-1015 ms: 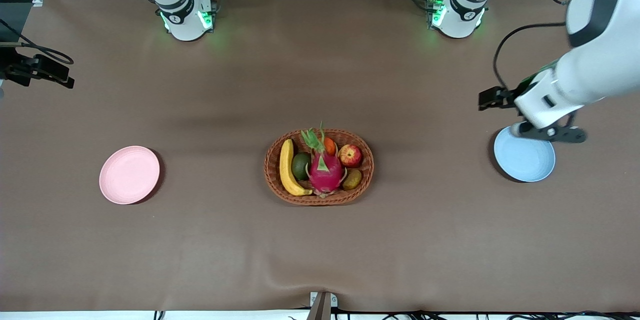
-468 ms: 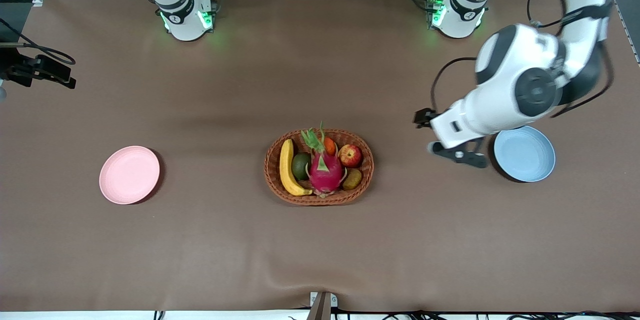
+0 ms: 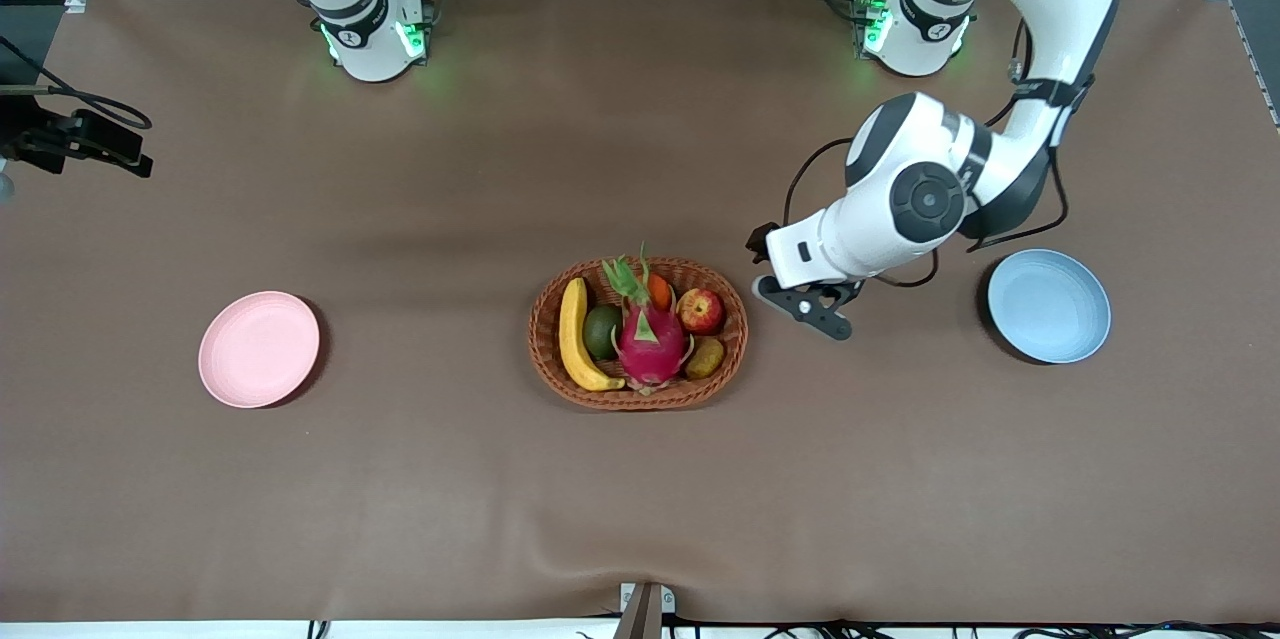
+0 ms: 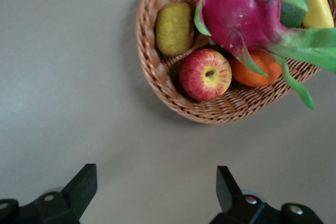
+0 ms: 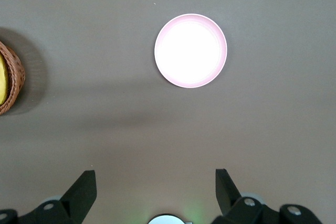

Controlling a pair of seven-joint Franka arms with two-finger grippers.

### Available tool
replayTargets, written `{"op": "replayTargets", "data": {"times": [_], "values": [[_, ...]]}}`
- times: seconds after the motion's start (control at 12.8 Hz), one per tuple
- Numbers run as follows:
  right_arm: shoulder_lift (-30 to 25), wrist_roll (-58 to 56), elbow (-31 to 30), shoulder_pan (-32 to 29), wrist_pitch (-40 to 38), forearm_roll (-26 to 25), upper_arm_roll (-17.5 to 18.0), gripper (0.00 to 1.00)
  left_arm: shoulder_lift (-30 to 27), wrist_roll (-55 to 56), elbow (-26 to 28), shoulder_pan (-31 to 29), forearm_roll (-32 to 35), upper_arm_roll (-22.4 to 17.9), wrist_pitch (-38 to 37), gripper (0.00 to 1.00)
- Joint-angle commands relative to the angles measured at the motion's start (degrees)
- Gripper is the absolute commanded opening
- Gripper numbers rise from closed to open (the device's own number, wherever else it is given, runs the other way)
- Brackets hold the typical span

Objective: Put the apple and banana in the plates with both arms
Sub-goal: 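Move the open left gripper over the red apple in the basket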

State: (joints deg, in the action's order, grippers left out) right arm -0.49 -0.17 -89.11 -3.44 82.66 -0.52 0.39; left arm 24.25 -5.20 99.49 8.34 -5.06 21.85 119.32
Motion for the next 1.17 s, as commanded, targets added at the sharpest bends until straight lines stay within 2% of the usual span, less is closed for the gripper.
{"op": "replayTargets", "data": {"times": [0.0,0.78,1.09], "values": [[1.4,0.5,1.7,0.5,-0.6,-0.3,0.1,1.0,1.6,-2.7,2.7,0.3,-0.2,1.3,6.1,1.0],[2.2,0.5,1.5,1.2,0.6,-0.3,0.1,1.0,10.4,-3.1,1.6,5.7,0.8,1.1,20.8,1.0],[2.2,0.5,1.5,1.3,0.6,-0.3,0.1,1.0,11.2,-2.5,1.2,5.9,2.8,0.9,21.9,1.0]]}}
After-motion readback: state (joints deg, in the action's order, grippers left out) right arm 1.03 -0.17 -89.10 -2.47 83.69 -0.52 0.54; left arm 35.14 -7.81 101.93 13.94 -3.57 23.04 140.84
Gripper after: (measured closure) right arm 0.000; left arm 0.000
